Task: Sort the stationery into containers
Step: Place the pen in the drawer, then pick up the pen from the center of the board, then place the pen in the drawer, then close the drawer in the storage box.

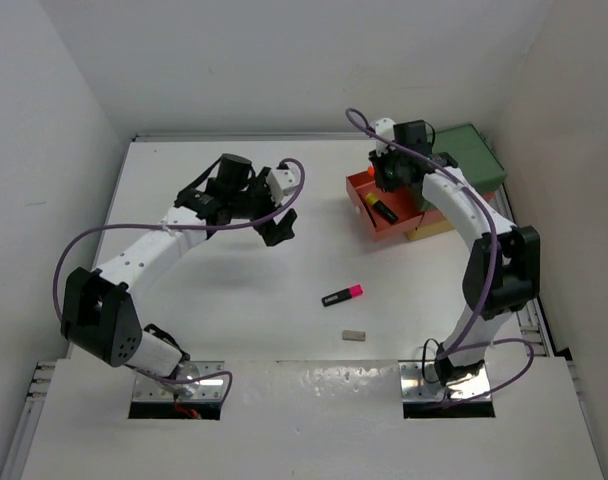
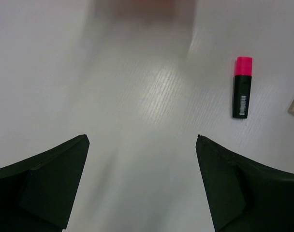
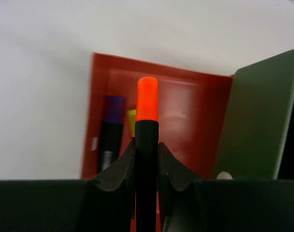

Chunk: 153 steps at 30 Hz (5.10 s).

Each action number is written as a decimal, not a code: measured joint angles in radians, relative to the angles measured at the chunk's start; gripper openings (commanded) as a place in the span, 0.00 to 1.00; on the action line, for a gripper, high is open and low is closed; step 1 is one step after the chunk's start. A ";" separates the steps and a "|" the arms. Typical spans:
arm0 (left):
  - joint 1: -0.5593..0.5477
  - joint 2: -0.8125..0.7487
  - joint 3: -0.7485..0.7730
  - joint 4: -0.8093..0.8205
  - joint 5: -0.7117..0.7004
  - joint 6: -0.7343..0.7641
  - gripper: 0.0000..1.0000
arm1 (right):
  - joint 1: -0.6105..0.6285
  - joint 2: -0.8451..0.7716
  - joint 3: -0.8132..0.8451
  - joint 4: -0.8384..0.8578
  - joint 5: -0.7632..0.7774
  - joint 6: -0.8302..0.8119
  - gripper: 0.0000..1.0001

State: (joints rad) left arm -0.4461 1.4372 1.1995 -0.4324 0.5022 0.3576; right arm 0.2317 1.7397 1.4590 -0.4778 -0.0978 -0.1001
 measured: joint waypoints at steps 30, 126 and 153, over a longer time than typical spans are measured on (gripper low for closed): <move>-0.354 0.306 -0.109 0.241 -0.182 -0.083 0.74 | -0.157 -0.286 -0.048 -0.124 -0.298 0.301 0.46; -0.058 0.122 0.140 0.199 -0.126 -0.522 1.00 | 0.095 -0.202 -0.011 0.040 0.092 0.104 0.00; 0.016 0.303 0.040 0.518 0.087 -0.888 0.43 | 0.080 -0.050 0.285 -0.097 0.165 -0.010 0.18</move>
State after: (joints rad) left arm -0.4305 1.7397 1.2400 0.0860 0.5888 -0.5308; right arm 0.3119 1.6894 1.7439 -0.5747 0.0673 -0.1097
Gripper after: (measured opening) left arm 0.602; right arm 0.226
